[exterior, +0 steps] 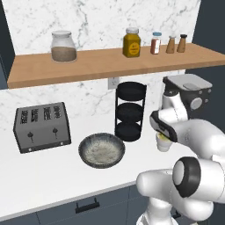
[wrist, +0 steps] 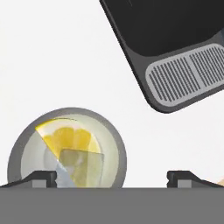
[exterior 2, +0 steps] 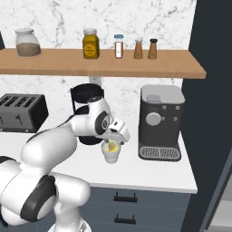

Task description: Grab a lemon wedge from the fridge and one ice cube from the ice bowl, and put them in the glass of lemonade.

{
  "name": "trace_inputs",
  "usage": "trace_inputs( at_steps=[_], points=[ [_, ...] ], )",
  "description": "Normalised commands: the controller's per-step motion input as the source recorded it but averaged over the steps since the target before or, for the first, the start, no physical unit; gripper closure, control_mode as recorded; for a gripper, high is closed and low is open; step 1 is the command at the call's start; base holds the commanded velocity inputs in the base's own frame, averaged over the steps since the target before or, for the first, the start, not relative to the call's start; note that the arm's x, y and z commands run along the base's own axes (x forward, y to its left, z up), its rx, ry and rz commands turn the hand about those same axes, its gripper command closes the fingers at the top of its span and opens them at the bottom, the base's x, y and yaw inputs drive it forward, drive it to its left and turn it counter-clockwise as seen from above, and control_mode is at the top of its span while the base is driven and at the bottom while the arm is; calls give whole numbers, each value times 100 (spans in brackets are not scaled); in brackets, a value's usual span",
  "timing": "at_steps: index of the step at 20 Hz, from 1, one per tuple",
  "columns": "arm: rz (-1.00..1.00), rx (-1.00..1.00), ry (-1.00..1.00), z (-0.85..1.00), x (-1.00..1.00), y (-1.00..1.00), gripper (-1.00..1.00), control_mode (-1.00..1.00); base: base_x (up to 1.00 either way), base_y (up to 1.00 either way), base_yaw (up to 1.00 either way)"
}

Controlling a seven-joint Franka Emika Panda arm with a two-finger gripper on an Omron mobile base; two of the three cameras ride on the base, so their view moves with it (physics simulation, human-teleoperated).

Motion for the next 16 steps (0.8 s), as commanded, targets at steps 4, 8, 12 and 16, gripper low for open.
trace_inputs(
  at_steps=[4,8,12,16],
  points=[
    [2,0,-4,-68,13,-4,-100,-100,0,0,0],
    [0,0,-7,-26,0,-21,-100,-100,0,0,0],
    [0,4,-19,20,-15,-14,-100,-100,0,0,0],
    [-2,0,-28,89,-20,4,-100,-100,0,0,0]
  ],
)
